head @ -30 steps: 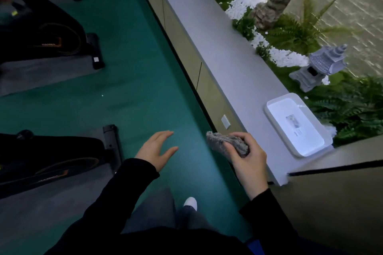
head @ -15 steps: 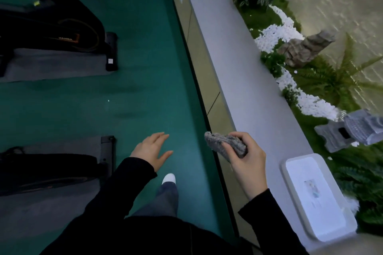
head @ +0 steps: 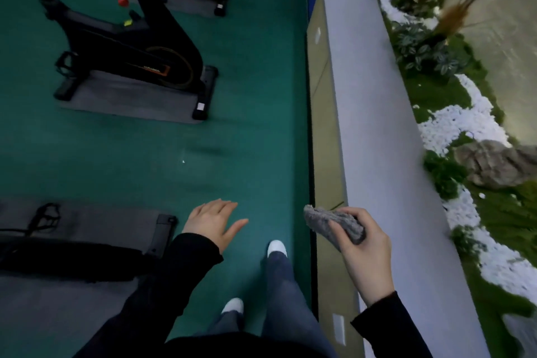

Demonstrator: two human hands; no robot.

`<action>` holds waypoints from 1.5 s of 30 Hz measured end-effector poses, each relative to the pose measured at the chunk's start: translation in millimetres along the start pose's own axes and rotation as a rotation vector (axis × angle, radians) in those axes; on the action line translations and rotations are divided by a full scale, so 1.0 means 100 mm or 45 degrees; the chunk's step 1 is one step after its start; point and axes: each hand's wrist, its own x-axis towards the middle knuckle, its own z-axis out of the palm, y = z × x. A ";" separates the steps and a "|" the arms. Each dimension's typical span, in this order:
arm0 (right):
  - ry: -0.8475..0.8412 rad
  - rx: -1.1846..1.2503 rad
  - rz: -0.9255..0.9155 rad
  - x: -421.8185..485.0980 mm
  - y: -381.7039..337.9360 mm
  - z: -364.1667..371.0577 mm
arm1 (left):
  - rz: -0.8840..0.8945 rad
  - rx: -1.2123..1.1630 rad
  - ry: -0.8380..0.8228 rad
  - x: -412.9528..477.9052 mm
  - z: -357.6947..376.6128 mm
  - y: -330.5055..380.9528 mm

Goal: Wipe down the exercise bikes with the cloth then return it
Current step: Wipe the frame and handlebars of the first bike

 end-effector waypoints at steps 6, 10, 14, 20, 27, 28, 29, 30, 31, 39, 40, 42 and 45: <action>-0.158 0.060 -0.090 1.15 0.06 0.02 | -0.220 -0.035 0.042 0.67 -0.21 0.15; -0.258 0.077 -0.122 1.94 0.03 0.05 | -0.273 -0.014 0.133 1.09 -0.42 0.33; -0.336 0.090 -0.156 2.56 -0.12 0.29 | -0.375 -0.066 0.219 1.37 -0.61 0.33; -0.580 0.066 -0.380 3.03 -0.57 0.97 | -0.562 -0.268 0.249 1.62 -0.79 0.05; -0.713 0.063 -0.585 3.52 -1.22 1.96 | -0.700 -0.388 0.282 2.09 -1.11 -0.76; -0.717 0.069 -0.600 3.61 -1.32 2.09 | -0.723 -0.406 0.305 2.16 -1.18 -0.91; -0.729 0.069 -0.613 3.69 -1.41 2.22 | -0.748 -0.427 0.328 2.22 -1.25 -1.05; -0.745 0.060 -0.621 3.77 -1.49 2.33 | -0.770 -0.446 0.343 2.27 -1.32 -1.18; -0.757 0.054 -0.627 3.83 -1.57 2.44 | -0.789 -0.454 0.355 2.32 -1.38 -1.29; -0.935 0.010 -0.693 4.29 -2.11 3.37 | -1.019 -0.452 0.397 2.36 -1.67 -2.05; -0.977 0.006 -0.712 4.32 -2.19 3.51 | -1.065 -0.471 0.388 2.34 -1.68 -2.12; -1.059 0.010 -0.752 4.39 -2.36 3.79 | -1.157 -0.514 0.390 2.30 -1.70 -2.26; -1.201 0.013 -0.794 4.51 -2.62 4.23 | -1.319 -0.581 0.407 2.27 -1.71 -2.44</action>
